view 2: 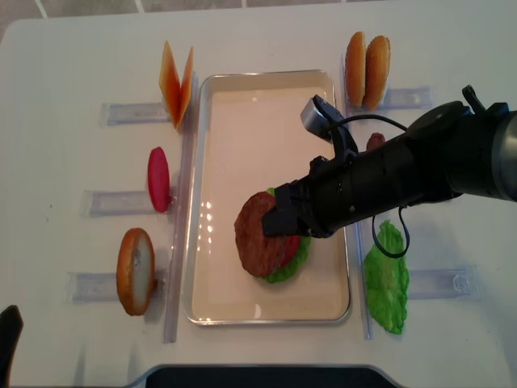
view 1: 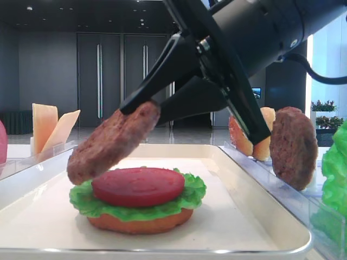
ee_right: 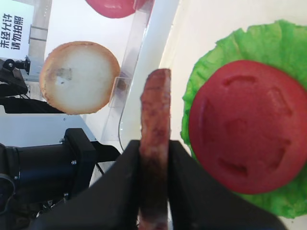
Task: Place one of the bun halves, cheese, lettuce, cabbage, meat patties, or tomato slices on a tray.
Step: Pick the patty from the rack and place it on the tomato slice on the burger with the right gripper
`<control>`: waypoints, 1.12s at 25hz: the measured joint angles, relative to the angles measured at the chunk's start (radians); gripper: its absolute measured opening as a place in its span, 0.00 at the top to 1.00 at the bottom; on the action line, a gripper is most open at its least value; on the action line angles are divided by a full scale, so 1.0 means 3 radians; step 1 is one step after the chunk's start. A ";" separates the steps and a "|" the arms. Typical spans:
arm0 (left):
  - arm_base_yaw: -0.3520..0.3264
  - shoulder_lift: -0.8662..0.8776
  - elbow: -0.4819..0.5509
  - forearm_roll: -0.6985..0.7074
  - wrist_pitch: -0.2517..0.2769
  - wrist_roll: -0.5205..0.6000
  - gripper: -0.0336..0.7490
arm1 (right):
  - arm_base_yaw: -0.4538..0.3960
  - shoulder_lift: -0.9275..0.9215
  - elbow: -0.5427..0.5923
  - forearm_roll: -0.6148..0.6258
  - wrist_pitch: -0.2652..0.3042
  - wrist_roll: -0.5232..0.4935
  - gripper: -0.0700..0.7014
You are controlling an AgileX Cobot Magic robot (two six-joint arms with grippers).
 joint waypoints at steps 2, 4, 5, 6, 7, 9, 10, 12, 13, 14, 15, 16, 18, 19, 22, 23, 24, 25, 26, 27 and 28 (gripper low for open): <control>0.0000 0.0000 0.0000 0.0000 0.0000 0.0000 0.07 | -0.0004 0.0046 0.0000 0.0007 0.0000 -0.0034 0.73; 0.0000 0.0000 0.0000 0.0000 0.0000 0.0000 0.07 | -0.0019 0.0076 0.0000 0.0018 0.0000 -0.0094 0.73; 0.0000 0.0000 0.0000 0.0000 0.0000 0.0000 0.07 | -0.0028 0.0086 0.0000 0.0026 0.0000 -0.0126 0.73; 0.0000 0.0000 0.0000 0.0000 0.0000 0.0000 0.07 | -0.0035 0.0096 0.0000 0.0040 -0.0004 -0.0149 0.73; 0.0000 0.0000 0.0000 0.0000 0.0000 0.0000 0.07 | -0.0043 0.0097 0.0000 0.0048 -0.0019 -0.0160 0.73; 0.0000 0.0000 0.0000 0.0000 0.0000 0.0000 0.07 | -0.0064 0.0101 0.0000 0.0054 -0.0023 -0.0176 0.73; 0.0000 0.0000 0.0000 0.0000 0.0000 0.0000 0.07 | -0.0072 0.0104 0.0000 0.0058 -0.0023 -0.0180 0.73; 0.0000 0.0000 0.0000 0.0000 0.0000 0.0000 0.07 | -0.0092 0.0126 0.0000 0.0058 -0.0020 -0.0200 0.73; 0.0000 0.0000 0.0000 0.0000 0.0000 0.0000 0.07 | -0.0095 0.0138 0.0000 0.0058 -0.0017 -0.0211 0.73; 0.0000 0.0000 0.0000 0.0000 0.0000 0.0000 0.07 | -0.0099 0.0142 0.0000 0.0058 -0.0017 -0.0226 0.73; 0.0000 0.0000 0.0000 0.0000 0.0000 0.0000 0.07 | -0.0099 0.0146 0.0000 0.0058 -0.0017 -0.0240 0.73; 0.0000 0.0000 0.0000 0.0000 0.0000 0.0000 0.07 | -0.0099 0.0148 0.0000 0.0058 -0.0017 -0.0247 0.73; 0.0000 0.0000 0.0000 0.0000 0.0000 0.0000 0.07 | -0.0099 0.0149 0.0000 0.0054 -0.0024 -0.0257 0.73; 0.0000 0.0000 0.0000 0.0000 0.0000 0.0000 0.07 | -0.0099 0.0152 0.0000 0.0048 -0.0039 -0.0257 0.73; 0.0000 0.0000 0.0000 0.0000 0.0000 0.0000 0.07 | -0.0099 0.0152 0.0000 -0.0002 -0.0095 -0.0259 0.73; 0.0000 0.0000 0.0000 0.0000 0.0000 0.0000 0.07 | -0.0099 0.0152 0.0000 -0.0016 -0.0119 -0.0259 0.70; 0.0000 0.0000 0.0000 0.0000 0.0000 0.0000 0.07 | -0.0099 0.0152 0.0000 -0.0031 -0.0168 -0.0259 0.65; 0.0000 0.0000 0.0000 0.0000 0.0000 0.0000 0.07 | -0.0099 0.0152 0.0000 -0.0039 -0.0210 -0.0259 0.60; 0.0000 0.0000 0.0000 0.0000 0.0000 0.0000 0.07 | -0.0099 0.0152 0.0000 -0.0057 -0.0238 -0.0259 0.53; 0.0000 0.0000 0.0000 0.0000 0.0000 0.0000 0.07 | -0.0099 0.0135 0.0000 -0.0087 -0.0258 -0.0259 0.45; 0.0000 0.0000 0.0000 0.0000 0.0000 0.0000 0.07 | -0.0099 0.0119 0.0000 -0.0116 -0.0277 -0.0260 0.39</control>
